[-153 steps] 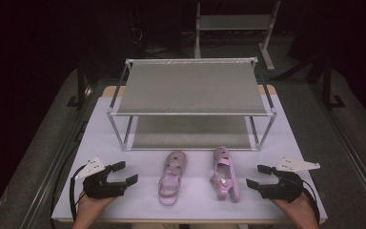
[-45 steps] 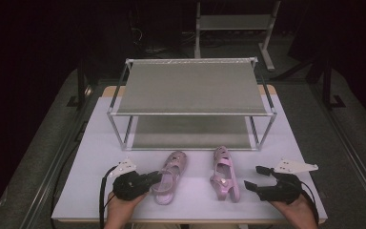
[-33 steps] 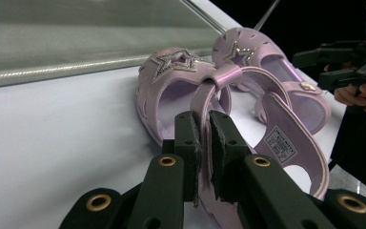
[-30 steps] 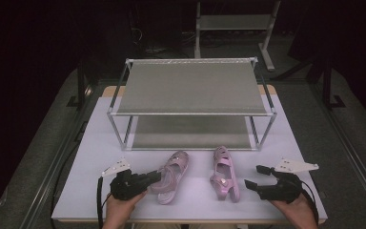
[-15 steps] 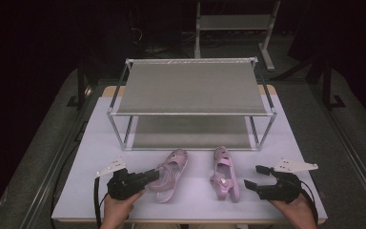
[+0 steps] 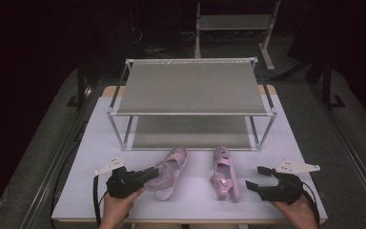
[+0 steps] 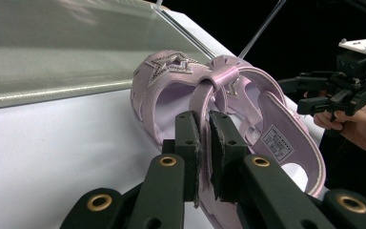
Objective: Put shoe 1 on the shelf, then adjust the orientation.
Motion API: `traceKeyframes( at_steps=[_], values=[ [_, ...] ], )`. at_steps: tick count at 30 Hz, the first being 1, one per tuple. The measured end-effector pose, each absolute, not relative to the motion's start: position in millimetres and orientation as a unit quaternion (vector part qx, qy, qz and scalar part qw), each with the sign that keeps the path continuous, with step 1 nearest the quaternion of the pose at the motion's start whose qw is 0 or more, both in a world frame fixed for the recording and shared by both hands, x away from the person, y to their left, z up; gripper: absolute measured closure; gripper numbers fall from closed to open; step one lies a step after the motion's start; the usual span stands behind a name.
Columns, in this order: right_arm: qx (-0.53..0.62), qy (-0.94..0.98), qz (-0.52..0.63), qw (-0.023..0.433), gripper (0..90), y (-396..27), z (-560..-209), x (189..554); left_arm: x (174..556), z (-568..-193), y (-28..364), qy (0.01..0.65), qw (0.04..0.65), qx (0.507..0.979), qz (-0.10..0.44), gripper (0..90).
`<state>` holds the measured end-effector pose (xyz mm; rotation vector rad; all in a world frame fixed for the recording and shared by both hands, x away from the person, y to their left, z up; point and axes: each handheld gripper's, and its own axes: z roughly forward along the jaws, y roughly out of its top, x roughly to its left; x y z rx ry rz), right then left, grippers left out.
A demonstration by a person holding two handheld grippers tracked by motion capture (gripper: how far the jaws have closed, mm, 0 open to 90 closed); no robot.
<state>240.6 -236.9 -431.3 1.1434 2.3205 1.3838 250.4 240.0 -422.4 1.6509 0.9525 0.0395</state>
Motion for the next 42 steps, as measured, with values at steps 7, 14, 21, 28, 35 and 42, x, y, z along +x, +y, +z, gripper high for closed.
traceKeyframes(
  at_steps=[7, 14, 21, 28, 35, 42],
  values=[
    [0.389, 0.785, 0.47, 0.103, 24.2, -237, -431, 241, 251, -422, 241, 0.41, 0.58, 0.704, 0.016, 83.3],
    [0.391, 0.783, 0.473, 0.104, 24.2, -238, -431, 241, 255, -422, 243, 0.414, 0.579, 0.703, 0.018, 83.4],
    [0.393, 0.783, 0.472, 0.102, 24.2, -238, -432, 241, 260, -421, 246, 0.424, 0.581, 0.695, 0.025, 83.3],
    [0.393, 0.783, 0.472, 0.1, 24.2, -238, -432, 241, 265, -421, 244, 0.433, 0.585, 0.686, 0.028, 83.4],
    [0.392, 0.782, 0.473, 0.1, 24.2, -238, -432, 241, 273, -421, 239, 0.44, 0.589, 0.677, 0.034, 83.4],
    [0.39, 0.783, 0.474, 0.099, 24.2, -237, -433, 243, 279, -422, 234, 0.445, 0.593, 0.67, 0.035, 83.4]
  ],
)
